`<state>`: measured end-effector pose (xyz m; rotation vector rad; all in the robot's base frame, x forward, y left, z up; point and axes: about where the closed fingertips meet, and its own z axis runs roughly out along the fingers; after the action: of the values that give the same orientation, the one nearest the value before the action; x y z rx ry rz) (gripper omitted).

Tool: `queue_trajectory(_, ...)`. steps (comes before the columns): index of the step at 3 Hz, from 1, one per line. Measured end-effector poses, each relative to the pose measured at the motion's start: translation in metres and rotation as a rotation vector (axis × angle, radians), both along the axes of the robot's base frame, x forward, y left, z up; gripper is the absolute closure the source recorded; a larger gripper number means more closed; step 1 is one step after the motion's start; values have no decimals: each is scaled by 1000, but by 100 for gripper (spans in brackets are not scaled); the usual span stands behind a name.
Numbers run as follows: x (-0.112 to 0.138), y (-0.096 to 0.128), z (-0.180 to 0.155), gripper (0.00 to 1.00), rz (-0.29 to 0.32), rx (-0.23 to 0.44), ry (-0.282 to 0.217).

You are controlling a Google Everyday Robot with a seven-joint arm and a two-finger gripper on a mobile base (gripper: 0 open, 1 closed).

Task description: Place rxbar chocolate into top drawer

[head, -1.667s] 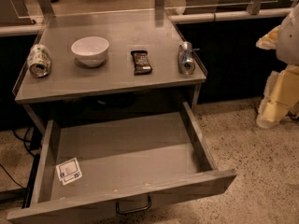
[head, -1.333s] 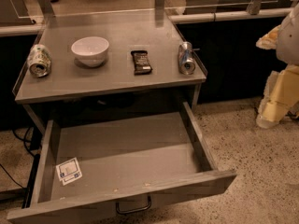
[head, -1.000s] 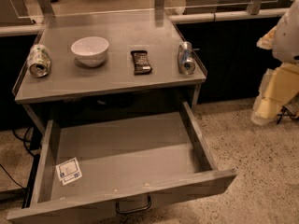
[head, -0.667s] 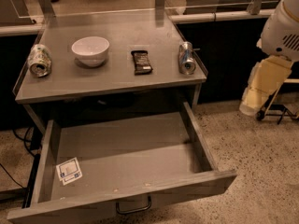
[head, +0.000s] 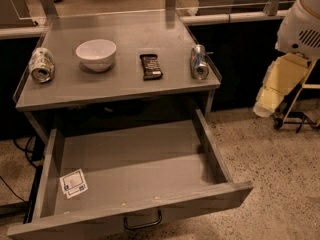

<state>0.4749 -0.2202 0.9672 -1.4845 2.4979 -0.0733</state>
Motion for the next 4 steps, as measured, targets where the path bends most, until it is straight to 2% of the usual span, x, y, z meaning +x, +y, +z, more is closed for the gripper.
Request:
queue_trajectory(2,25,25,0,0,-134,101,3)
queue_trajectory(3,33,33,4,0,-147,149,11)
queue_trajectory(4,35,34,5,0,-146,155,0)
